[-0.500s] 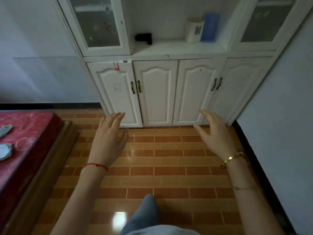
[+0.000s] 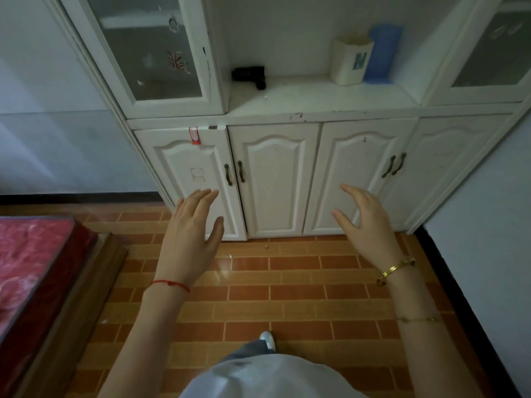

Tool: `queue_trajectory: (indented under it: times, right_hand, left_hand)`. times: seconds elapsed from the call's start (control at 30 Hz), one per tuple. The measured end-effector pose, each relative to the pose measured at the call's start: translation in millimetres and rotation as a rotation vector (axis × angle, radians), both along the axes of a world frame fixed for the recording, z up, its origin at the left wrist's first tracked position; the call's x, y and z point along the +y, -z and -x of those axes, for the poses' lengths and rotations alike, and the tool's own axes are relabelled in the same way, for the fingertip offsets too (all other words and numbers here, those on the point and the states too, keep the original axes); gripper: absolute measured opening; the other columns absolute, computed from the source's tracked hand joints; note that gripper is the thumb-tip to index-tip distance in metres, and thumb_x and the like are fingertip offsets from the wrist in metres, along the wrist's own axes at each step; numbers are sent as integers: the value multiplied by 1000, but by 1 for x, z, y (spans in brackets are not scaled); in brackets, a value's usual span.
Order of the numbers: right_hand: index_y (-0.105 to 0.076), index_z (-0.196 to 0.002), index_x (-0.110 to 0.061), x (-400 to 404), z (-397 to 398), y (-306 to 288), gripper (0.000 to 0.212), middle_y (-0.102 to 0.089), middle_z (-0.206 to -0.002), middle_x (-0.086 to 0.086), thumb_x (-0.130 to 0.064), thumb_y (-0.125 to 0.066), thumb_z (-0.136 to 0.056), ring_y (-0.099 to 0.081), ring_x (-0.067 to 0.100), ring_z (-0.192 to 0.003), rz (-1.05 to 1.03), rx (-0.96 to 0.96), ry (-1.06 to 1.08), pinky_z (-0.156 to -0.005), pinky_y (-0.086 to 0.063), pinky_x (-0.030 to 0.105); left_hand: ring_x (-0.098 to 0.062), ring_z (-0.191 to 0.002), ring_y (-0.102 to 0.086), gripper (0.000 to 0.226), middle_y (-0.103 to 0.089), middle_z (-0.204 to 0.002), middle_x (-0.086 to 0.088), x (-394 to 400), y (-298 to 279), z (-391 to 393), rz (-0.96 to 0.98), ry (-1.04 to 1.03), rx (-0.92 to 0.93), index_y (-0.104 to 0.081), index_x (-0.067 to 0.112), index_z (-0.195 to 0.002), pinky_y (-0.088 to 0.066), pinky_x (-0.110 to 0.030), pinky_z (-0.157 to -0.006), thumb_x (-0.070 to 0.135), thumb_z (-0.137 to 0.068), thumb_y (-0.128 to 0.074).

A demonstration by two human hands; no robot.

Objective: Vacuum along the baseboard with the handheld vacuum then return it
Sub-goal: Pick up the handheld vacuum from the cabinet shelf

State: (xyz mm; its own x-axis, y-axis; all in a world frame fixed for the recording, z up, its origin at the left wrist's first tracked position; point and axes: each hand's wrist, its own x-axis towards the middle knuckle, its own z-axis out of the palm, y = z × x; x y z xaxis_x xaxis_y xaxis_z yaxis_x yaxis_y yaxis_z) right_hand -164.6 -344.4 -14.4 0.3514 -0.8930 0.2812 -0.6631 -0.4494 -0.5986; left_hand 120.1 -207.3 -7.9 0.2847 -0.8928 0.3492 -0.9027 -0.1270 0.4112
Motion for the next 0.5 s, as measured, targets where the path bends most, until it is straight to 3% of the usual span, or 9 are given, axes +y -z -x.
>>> queue_trajectory:
  times: [0.17,0.5]
  right_hand:
    - [-41,-142,-18,-69,-42,-2,53,-48,-140,1,-32,-56,-94,-39,15,-133,-11,-31,16,-105,-28,24]
    - [-41,-142,-18,-177,-84,19,54,-48,-141,1,-33,-57,-93,-40,15,-132,-64,-31,40,-104,-29,23]
  left_hand:
    - [-24,-141,-39,51,-48,-148,-8,-68,-3,-39,-2,13,49,-45,13,-146,-31,-52,-119,19,-98,-58]
    - [-22,-139,-40,50,-48,-147,-7,-189,11,-85,-38,35,73,-44,17,-146,-34,-52,-117,21,-98,-57]
